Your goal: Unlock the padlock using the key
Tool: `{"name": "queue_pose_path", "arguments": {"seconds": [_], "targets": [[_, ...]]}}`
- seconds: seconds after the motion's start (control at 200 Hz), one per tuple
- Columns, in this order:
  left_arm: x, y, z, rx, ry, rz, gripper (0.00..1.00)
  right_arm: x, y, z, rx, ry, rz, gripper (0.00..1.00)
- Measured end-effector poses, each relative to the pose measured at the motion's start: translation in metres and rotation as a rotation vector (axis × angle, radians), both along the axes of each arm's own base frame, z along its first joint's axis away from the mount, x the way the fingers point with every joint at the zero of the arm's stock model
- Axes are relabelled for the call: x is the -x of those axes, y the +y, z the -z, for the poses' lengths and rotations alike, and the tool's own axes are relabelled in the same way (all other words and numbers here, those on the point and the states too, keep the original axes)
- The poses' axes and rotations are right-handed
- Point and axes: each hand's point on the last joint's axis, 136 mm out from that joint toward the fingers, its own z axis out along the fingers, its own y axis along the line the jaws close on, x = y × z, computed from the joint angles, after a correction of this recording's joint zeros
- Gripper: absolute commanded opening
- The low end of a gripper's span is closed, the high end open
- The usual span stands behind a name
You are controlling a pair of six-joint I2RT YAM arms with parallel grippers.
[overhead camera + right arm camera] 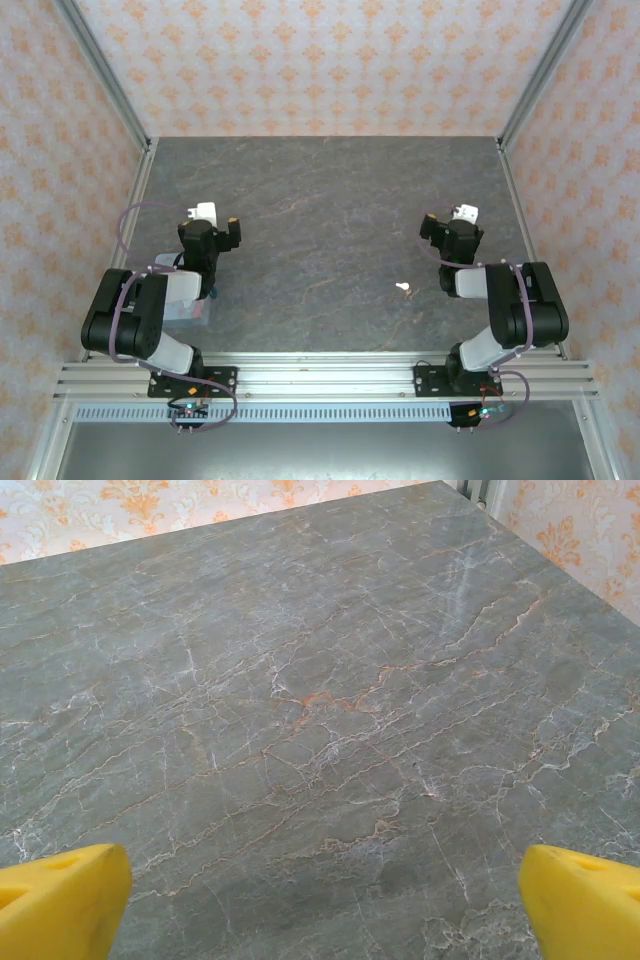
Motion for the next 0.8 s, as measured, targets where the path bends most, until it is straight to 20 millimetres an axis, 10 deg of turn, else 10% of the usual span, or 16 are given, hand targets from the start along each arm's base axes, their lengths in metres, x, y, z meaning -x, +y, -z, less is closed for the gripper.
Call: {"name": "queue_pose_path", "arguments": {"seconds": [0.445, 0.801], "targets": [[-0.005, -0.001, -0.002, 0.0, 0.035, 0.003, 1.0, 0.0, 0.002, 0.0, -0.005, 0.0, -0.01, 0.99], [-0.004, 0.003, -0.083, 0.03, -0.038, -0.032, 1.0, -0.001, -0.006, -0.03, -0.026, 0.032, 0.053, 0.99]]}}
